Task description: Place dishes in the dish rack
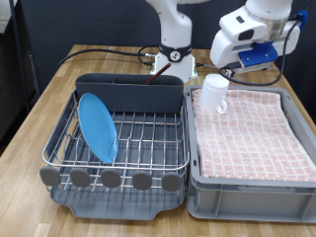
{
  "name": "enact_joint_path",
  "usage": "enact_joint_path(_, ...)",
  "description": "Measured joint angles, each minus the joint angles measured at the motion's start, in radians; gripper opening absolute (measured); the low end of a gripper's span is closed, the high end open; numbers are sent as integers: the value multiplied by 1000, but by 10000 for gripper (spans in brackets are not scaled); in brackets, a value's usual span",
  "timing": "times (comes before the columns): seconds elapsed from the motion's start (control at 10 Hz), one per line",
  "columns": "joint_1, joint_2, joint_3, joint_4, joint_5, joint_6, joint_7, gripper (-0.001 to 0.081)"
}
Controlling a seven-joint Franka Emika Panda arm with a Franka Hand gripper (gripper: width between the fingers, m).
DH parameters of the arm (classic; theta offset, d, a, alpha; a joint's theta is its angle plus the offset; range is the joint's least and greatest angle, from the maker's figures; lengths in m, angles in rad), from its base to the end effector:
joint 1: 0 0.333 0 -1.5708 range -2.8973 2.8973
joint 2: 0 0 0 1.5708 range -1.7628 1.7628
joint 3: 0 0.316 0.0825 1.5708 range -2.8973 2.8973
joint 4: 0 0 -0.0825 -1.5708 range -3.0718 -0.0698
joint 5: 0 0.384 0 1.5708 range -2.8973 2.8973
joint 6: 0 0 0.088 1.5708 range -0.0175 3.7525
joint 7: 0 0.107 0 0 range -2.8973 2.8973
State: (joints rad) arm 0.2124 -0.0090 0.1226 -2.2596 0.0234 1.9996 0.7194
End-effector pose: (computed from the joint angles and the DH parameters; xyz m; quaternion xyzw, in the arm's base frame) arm 0.4612 0.1621 0.3470 0.9726 -0.1956 -0.1129 0.0549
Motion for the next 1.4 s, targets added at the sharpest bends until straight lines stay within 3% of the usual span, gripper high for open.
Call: enact_joint_path(1.4, -1, 112, 0, -110, -103, 176, 20, 802)
